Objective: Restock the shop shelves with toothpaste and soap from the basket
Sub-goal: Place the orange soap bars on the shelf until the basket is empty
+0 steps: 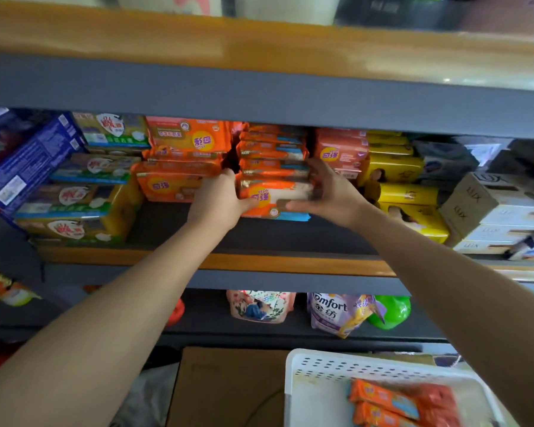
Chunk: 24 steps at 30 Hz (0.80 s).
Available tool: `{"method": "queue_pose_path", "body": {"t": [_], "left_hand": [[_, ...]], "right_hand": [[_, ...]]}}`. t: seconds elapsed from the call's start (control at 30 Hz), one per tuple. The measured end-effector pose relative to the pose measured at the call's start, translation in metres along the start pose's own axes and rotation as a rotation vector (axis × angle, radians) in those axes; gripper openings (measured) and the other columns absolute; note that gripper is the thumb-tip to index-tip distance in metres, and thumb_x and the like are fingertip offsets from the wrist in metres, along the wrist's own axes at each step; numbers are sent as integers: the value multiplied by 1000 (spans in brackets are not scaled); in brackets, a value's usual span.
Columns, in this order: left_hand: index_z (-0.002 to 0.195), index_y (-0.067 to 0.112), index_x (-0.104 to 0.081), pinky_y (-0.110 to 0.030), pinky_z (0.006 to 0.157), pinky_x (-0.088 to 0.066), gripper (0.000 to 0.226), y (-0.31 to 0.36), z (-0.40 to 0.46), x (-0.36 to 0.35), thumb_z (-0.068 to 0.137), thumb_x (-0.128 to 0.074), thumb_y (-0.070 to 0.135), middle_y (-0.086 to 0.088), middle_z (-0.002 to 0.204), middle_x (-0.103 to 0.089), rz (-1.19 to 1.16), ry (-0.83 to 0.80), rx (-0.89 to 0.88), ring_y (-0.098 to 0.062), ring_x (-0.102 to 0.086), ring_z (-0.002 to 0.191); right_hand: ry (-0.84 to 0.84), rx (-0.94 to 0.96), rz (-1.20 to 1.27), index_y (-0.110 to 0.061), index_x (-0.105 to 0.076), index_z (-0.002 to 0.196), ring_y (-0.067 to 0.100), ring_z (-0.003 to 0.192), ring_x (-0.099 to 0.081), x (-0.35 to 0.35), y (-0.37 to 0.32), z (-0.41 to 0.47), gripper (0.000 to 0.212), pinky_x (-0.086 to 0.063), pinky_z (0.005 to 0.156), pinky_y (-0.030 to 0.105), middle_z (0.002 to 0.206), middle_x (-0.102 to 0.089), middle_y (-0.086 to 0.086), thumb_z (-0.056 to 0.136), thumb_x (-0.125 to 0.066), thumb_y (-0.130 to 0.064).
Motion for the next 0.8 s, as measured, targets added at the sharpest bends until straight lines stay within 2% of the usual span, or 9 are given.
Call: {"method": "queue_pose_path", "body": {"t": [0.07, 0.2, 0.37, 0.5, 0.57, 0.63, 0.7, 0.73, 0.8], "left_hand": [[105, 7, -51, -31, 70, -46, 41, 3, -2, -9, 78, -70, 32, -9, 107, -65, -19, 10, 12, -26, -63, 95], [108, 7, -50, -35, 77, -50, 38, -1, 6, -18, 81, -67, 29, -12, 110, -64, -50, 86, 45, -28, -63, 99], [106, 9, -52, -31, 65, -43, 24, -5, 12, -16, 88, -59, 23, -11, 104, -66, -11, 149, 69, -28, -64, 92], [116, 10, -46, -29, 53, -40, 32, 6, -4, 7, 91, -52, 29, -8, 89, -65, 46, 257, 30, -25, -63, 74], [112, 11, -49, -25, 49, -36, 27, 18, -25, 19, 90, -53, 25, -2, 75, -59, -28, 297, -115, -20, -56, 63], [94, 11, -57, -26, 49, -36, 10, 34, -56, 26, 86, -55, 17, 3, 64, -51, -96, 285, -352, -21, -53, 57], [77, 10, -60, -28, 45, -39, 7, 49, -90, 27, 82, -54, 11, 2, 61, -52, -21, 301, -598, -22, -54, 58], [73, 11, -60, -28, 44, -41, 11, 54, -106, 23, 81, -53, 10, 0, 62, -55, 28, 291, -690, -22, -55, 59], [71, 13, -61, -26, 43, -43, 15, 61, -136, 5, 81, -49, 12, 0, 64, -59, 52, 182, -763, -19, -56, 63]], "right_hand": [[37, 15, -213, -20, -31, 138, 17, 118, -54, -5, -2, 5, 89, -47, 100, 36, 133, -51, 3, 66, -81, -34], [204, 22, -260, -16, -34, 135, 21, 118, -54, -10, -8, 9, 77, -45, 98, 35, 132, -52, 6, 73, -77, -27], [308, 23, -323, -12, -34, 130, 27, 117, -55, -19, -12, 14, 69, -47, 94, 39, 133, -50, 9, 76, -74, -29], [360, -38, -442, -11, -31, 127, 32, 111, -58, -18, -10, 13, 74, -50, 77, 38, 133, -46, 10, 74, -73, -41], [350, -112, -477, -11, -31, 127, 34, 111, -57, -14, -14, 8, 81, -43, 69, 35, 133, -46, 12, 70, -74, -50], [343, -126, -489, -8, -33, 127, 36, 112, -55, -2, -20, -10, 84, -44, 72, 37, 134, -44, 14, 68, -73, -53], [372, -49, -496, -6, -43, 123, 37, 108, -55, 15, -23, -45, 66, -47, 76, 41, 128, -49, 16, 76, -69, -44], [413, 33, -500, -6, -50, 117, 36, 101, -57, 25, -22, -69, 51, -47, 73, 42, 119, -53, 16, 81, -65, -38], [472, 187, -524, -6, -57, 101, 34, 82, -61, 41, -12, -124, 29, -48, 60, 39, 96, -59, 14, 85, -53, -30]]}}
Point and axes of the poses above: each hand's wrist, its own z-axis towards the middle knuckle, its own x-axis out of the back of the hand, y = z × x, the point moved 3 cm from there along z, towards the middle knuckle
